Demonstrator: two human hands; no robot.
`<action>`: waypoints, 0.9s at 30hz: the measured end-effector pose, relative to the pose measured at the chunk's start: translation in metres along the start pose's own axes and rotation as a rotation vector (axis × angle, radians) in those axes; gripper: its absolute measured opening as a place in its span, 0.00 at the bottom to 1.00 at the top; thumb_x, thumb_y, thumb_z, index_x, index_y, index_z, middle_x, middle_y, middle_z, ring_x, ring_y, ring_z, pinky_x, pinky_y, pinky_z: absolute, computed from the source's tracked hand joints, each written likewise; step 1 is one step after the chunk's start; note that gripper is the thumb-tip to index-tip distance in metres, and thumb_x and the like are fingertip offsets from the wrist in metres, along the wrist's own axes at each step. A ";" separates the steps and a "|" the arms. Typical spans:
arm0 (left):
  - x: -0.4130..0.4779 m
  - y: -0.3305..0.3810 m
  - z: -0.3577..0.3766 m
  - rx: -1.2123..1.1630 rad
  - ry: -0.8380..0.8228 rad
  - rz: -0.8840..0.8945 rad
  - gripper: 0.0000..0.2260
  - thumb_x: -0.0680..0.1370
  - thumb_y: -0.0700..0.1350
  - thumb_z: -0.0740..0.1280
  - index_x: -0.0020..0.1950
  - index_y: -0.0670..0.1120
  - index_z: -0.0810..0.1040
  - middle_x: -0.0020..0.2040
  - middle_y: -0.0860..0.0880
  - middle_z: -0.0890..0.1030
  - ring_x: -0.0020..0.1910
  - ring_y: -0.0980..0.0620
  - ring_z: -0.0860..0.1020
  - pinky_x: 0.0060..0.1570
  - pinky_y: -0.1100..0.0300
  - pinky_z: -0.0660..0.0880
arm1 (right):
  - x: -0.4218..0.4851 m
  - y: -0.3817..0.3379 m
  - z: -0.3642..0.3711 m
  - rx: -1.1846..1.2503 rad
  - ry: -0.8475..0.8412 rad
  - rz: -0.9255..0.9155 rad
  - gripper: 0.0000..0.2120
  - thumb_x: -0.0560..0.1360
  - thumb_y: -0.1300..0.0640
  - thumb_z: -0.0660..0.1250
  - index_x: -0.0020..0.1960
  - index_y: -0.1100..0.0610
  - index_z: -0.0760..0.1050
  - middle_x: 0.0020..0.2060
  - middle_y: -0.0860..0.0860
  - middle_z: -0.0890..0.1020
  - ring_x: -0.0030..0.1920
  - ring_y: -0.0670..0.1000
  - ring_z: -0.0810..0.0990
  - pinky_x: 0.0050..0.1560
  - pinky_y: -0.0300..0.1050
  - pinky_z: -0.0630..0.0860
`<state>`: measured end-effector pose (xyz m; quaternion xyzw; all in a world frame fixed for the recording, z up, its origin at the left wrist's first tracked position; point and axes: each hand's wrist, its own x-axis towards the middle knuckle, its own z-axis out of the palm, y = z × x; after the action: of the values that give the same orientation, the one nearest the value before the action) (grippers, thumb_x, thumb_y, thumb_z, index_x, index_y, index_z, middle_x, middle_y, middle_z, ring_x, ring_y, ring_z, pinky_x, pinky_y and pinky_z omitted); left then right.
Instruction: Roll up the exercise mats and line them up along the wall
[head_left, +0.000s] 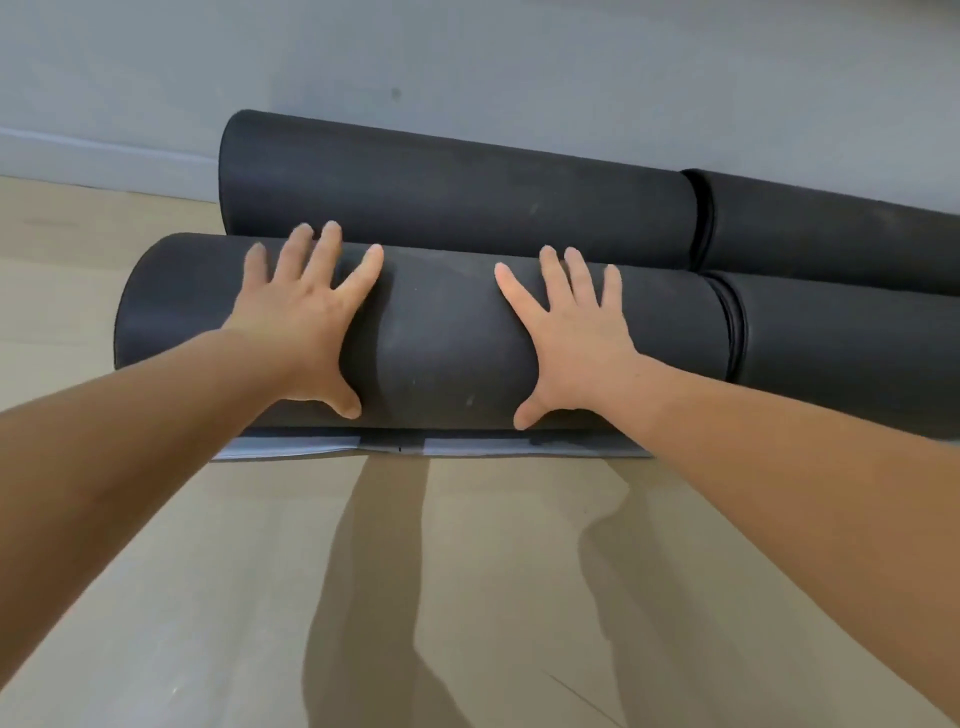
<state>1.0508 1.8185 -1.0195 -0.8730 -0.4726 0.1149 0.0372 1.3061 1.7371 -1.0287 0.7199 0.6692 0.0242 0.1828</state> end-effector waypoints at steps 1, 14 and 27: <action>0.004 0.001 0.000 -0.010 -0.038 -0.009 0.72 0.59 0.74 0.80 0.84 0.56 0.32 0.86 0.41 0.45 0.85 0.36 0.46 0.82 0.35 0.53 | 0.003 -0.001 0.000 0.000 -0.020 -0.013 0.80 0.54 0.24 0.81 0.84 0.45 0.29 0.85 0.62 0.41 0.85 0.67 0.41 0.80 0.74 0.48; -0.049 0.022 0.049 -0.001 0.176 -0.019 0.62 0.57 0.67 0.83 0.84 0.48 0.60 0.75 0.37 0.67 0.73 0.34 0.66 0.68 0.34 0.67 | -0.056 -0.012 0.033 -0.136 0.084 -0.099 0.68 0.69 0.33 0.77 0.83 0.50 0.27 0.80 0.66 0.45 0.82 0.70 0.47 0.76 0.70 0.57; -0.011 0.028 0.038 0.104 0.115 -0.099 0.63 0.65 0.72 0.77 0.84 0.53 0.39 0.81 0.40 0.54 0.81 0.37 0.55 0.77 0.35 0.60 | -0.020 -0.004 0.023 -0.205 0.076 0.002 0.72 0.64 0.30 0.80 0.83 0.49 0.29 0.81 0.64 0.49 0.83 0.68 0.51 0.77 0.71 0.58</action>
<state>1.0586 1.7928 -1.0599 -0.8505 -0.5058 0.0868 0.1152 1.3064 1.7126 -1.0467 0.6966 0.6690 0.1199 0.2298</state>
